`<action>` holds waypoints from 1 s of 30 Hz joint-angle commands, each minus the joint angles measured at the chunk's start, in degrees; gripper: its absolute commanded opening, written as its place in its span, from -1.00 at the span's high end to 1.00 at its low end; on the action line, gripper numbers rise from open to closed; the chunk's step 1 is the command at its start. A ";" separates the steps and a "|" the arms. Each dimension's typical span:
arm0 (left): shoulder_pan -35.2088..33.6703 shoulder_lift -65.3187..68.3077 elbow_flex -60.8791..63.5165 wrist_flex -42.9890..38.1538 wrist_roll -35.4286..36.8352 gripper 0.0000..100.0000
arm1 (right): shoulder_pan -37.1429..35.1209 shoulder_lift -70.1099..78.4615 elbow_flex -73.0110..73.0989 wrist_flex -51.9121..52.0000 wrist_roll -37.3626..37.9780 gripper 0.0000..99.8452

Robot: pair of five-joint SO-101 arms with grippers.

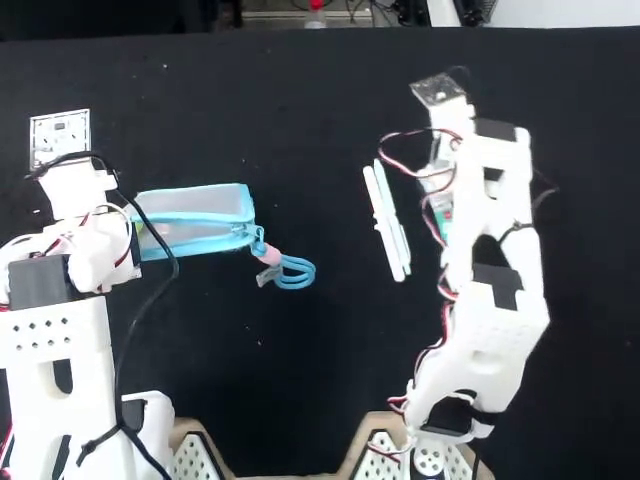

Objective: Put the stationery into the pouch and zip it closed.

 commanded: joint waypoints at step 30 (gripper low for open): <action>-0.92 -0.79 -0.04 -0.18 0.70 0.94 | -2.73 7.43 -8.48 6.95 -3.87 0.72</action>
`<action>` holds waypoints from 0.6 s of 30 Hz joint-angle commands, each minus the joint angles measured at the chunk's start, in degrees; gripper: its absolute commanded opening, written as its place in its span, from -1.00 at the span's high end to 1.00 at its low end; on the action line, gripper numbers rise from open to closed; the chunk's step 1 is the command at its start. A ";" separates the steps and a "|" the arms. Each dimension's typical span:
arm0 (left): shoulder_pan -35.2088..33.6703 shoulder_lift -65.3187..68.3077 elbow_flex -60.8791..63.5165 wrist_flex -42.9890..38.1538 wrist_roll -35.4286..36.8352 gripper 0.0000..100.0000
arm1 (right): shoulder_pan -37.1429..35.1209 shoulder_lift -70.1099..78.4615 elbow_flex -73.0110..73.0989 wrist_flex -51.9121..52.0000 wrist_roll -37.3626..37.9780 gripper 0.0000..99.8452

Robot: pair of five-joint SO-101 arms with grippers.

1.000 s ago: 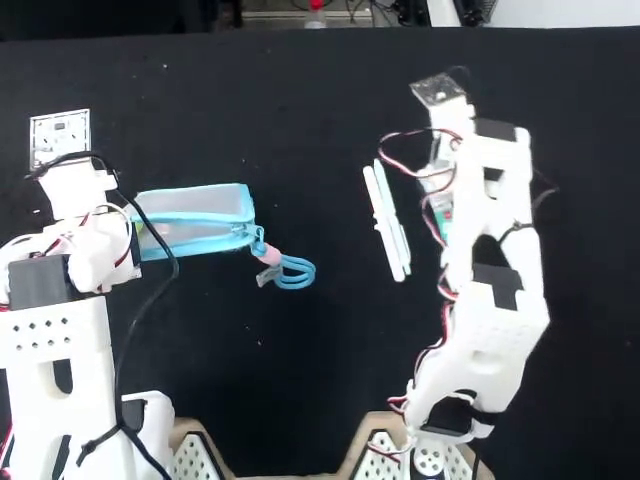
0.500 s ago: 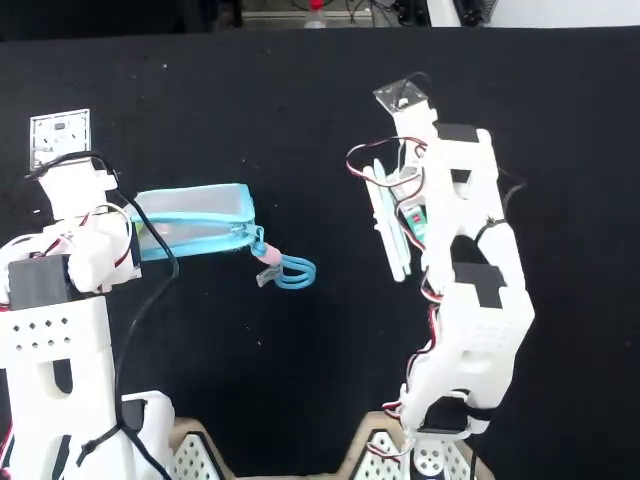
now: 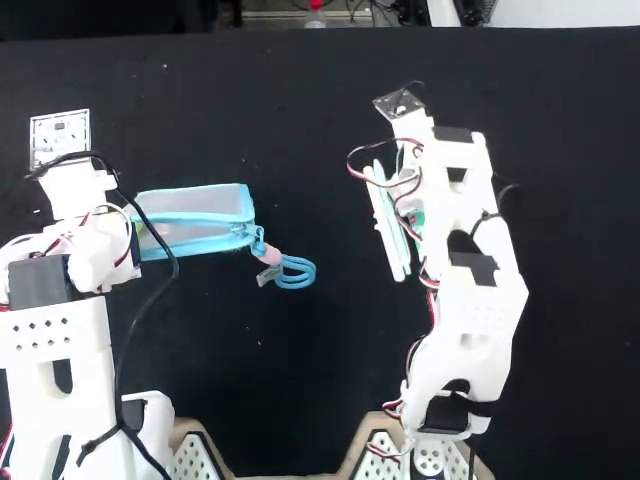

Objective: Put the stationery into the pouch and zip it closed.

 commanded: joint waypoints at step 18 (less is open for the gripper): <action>-0.92 -0.79 -0.04 -0.18 0.70 0.94 | 2.46 6.64 -10.33 10.73 -5.01 0.54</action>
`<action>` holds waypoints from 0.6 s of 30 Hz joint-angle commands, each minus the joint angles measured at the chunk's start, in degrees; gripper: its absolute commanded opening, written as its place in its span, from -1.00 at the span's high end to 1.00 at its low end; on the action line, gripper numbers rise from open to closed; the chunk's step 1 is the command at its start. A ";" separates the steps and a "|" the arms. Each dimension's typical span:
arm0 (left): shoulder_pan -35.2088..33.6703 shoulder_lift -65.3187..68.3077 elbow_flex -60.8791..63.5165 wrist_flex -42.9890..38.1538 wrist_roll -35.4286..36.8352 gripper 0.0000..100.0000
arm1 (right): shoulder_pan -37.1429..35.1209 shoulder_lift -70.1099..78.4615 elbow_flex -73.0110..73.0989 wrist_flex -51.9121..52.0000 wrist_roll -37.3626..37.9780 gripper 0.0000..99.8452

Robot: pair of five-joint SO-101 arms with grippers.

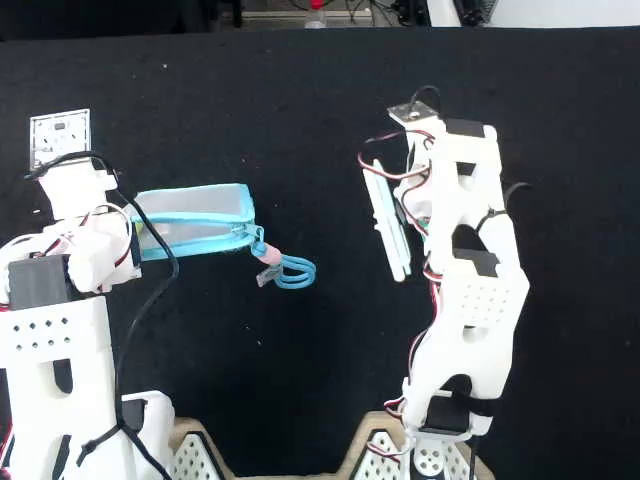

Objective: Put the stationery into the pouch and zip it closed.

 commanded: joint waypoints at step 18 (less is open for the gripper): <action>-0.92 -0.79 -0.04 -0.26 0.70 0.94 | -0.35 -14.90 -5.32 10.29 -3.69 0.98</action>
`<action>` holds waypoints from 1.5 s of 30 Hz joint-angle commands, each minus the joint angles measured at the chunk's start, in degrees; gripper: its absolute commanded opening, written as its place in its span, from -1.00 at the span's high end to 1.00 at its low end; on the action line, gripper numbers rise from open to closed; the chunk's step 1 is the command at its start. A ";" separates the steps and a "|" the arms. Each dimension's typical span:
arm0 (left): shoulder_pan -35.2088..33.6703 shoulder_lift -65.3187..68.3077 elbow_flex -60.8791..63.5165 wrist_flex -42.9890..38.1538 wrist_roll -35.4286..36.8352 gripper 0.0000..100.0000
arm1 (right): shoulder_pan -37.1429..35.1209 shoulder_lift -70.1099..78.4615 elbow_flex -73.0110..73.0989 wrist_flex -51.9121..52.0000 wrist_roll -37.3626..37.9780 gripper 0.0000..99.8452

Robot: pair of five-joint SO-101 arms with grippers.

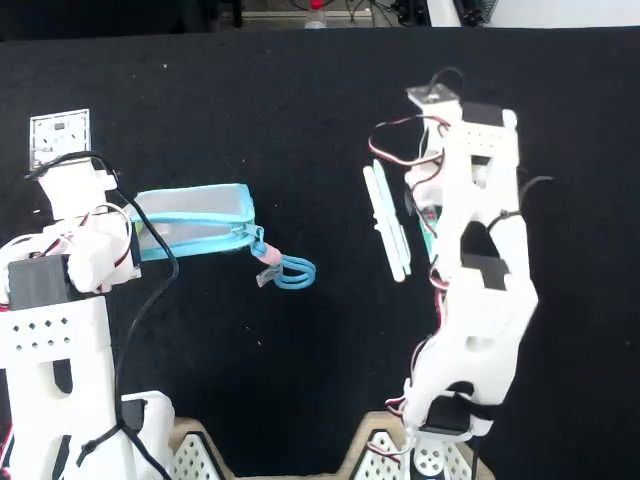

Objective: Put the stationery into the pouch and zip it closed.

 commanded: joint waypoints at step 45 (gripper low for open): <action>-0.75 -0.79 0.57 -0.18 0.70 0.94 | -59.16 -106.42 84.00 -77.45 -9.23 0.98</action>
